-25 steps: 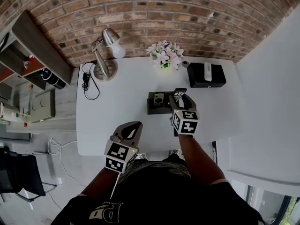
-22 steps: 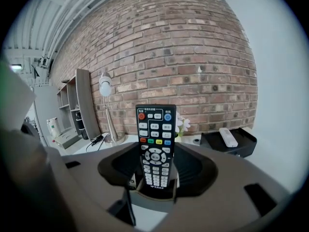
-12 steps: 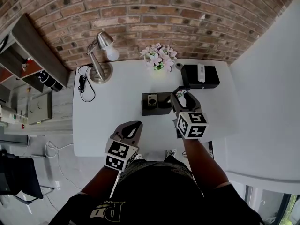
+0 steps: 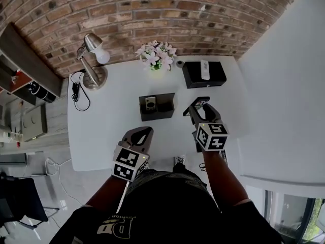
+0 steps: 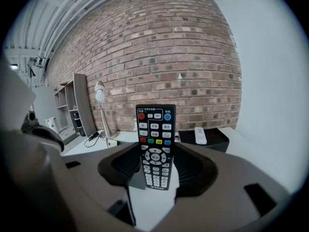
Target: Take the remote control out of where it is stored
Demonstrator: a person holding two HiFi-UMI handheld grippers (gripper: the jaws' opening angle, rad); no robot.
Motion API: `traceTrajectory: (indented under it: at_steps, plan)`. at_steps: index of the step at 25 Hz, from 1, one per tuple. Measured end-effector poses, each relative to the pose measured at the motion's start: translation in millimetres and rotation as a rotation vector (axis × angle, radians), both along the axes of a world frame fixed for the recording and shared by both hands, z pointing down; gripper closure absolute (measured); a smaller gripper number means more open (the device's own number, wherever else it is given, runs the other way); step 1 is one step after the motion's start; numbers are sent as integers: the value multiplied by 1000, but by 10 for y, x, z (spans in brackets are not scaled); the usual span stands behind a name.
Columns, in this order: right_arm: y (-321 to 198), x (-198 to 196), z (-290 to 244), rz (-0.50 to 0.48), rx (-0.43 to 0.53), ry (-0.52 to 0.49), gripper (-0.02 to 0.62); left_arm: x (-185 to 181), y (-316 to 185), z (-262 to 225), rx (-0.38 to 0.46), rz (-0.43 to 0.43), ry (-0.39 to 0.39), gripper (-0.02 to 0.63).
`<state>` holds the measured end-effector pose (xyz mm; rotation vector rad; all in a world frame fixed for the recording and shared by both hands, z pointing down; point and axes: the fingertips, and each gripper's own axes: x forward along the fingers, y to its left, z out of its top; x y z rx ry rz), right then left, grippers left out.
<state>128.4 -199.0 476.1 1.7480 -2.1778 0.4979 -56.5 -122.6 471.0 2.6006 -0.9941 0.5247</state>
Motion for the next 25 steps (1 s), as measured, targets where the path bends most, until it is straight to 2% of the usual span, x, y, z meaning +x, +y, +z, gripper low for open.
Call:
traceTrajectory:
  at_steps: [7, 13, 15, 25]
  plan:
    - [234, 345, 497, 10, -171, 33, 373, 281, 33, 134, -22, 58, -25, 600]
    - [403, 381, 1032, -42, -412, 42, 374, 401, 2, 173, -42, 66, -25, 600]
    - [421, 392, 1166, -46, -465, 48, 374, 418, -8, 176, -46, 58, -24, 600]
    - [193, 355, 1602, -79, -537, -23, 377, 408, -18, 210, -70, 2, -34, 600]
